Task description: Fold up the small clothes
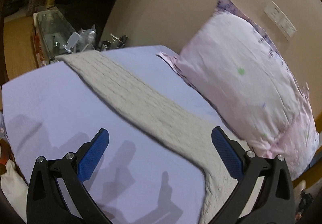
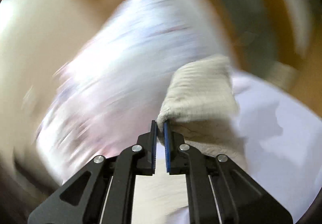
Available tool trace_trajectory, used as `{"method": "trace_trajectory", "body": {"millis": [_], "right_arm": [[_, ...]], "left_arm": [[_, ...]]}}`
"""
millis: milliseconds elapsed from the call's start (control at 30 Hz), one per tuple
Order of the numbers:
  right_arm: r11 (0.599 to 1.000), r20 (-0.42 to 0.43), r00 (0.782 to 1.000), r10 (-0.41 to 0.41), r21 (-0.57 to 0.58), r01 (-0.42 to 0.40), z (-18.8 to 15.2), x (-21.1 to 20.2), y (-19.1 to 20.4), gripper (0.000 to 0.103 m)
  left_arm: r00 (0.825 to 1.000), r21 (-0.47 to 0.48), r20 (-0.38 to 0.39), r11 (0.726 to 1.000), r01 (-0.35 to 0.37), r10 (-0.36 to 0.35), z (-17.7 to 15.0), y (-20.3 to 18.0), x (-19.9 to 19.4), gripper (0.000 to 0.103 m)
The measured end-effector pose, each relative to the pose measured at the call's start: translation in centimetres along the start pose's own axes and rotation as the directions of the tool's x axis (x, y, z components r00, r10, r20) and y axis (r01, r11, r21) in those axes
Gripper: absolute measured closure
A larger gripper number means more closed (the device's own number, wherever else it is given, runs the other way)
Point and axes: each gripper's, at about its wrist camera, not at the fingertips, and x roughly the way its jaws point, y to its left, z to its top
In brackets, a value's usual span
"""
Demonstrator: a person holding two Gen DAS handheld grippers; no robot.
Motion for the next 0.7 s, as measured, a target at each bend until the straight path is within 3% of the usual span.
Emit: {"method": "trace_trajectory", "body": {"millis": [67,133,167,200,233,333,400,533,700], "right_arm": [[0.983,-0.093,0.990,0.108,-0.139,-0.120,-3.5,2.1,7.1,0.095],[0.940,-0.293,0.938,0.185,-0.227,-0.256,-8.7,5.4,13.3,0.087],[0.922,-0.397,0.901,0.177,-0.253,-0.292,-11.6,7.0,15.7,0.079],[0.918,-0.437,0.884,0.167,-0.259,-0.302,-12.8,7.4,16.6,0.074],[0.917,-0.460,0.873,0.164,-0.255,-0.307,-13.7,7.6,17.1,0.063],[0.935,-0.397,0.906,0.145,-0.245,-0.256,-13.5,6.1,16.1,0.040],[0.948,-0.357,0.928,0.105,-0.245,-0.202,-12.2,4.7,14.5,0.038],[0.968,-0.313,0.950,0.016,-0.233,-0.093,-11.1,2.7,10.5,0.035],[0.982,-0.287,0.957,-0.041,-0.187,-0.014,-10.2,0.8,7.0,0.035]], "left_arm": [[1.000,-0.015,-0.003,1.000,-0.020,0.020,0.9,0.5,1.0,0.004],[0.999,-0.047,-0.018,0.998,-0.043,0.042,1.5,1.2,2.1,0.010],[0.999,-0.083,-0.033,0.996,-0.045,0.042,1.8,2.0,2.9,0.015],[0.998,-0.115,-0.045,0.992,-0.045,0.040,2.0,2.5,3.4,0.018],[0.998,-0.148,-0.058,0.988,-0.040,0.032,2.1,3.0,4.0,0.018],[0.997,-0.219,-0.077,0.975,-0.022,0.005,2.6,5.1,5.1,0.023],[0.997,-0.266,-0.081,0.964,-0.015,-0.007,3.1,6.5,5.7,0.027],[0.997,-0.373,-0.047,0.927,0.042,-0.065,4.3,8.8,6.4,0.034],[0.998,-0.452,-0.039,0.892,0.031,-0.055,5.6,11.1,7.2,0.063]]}}
